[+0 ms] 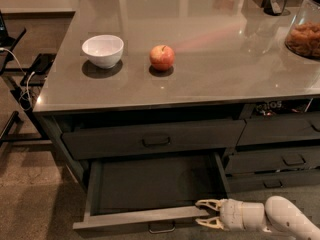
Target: Open middle drawer
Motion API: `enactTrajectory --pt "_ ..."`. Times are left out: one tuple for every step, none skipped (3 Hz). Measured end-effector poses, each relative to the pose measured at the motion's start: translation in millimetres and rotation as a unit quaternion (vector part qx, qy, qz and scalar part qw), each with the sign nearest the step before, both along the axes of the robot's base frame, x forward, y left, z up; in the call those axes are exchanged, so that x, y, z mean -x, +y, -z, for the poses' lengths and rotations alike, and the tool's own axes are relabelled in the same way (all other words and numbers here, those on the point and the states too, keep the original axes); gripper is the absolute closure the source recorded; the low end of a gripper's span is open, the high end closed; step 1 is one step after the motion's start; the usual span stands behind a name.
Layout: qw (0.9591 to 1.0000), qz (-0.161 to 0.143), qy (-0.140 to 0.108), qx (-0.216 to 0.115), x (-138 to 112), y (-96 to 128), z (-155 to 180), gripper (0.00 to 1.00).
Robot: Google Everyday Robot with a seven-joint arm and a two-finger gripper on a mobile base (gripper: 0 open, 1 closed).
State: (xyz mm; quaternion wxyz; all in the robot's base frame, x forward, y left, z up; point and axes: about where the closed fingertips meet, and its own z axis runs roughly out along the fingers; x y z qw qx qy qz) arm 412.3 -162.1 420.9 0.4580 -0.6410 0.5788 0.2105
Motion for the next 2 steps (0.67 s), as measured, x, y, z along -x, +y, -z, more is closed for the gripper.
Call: enactTrajectory --pt "1.0000 0.000 0.000 0.000 0.0 0.0 -3.3 0.86" --pt "1.0000 0.000 -0.005 0.001 14.4 -4.3 -3.1 1.00"
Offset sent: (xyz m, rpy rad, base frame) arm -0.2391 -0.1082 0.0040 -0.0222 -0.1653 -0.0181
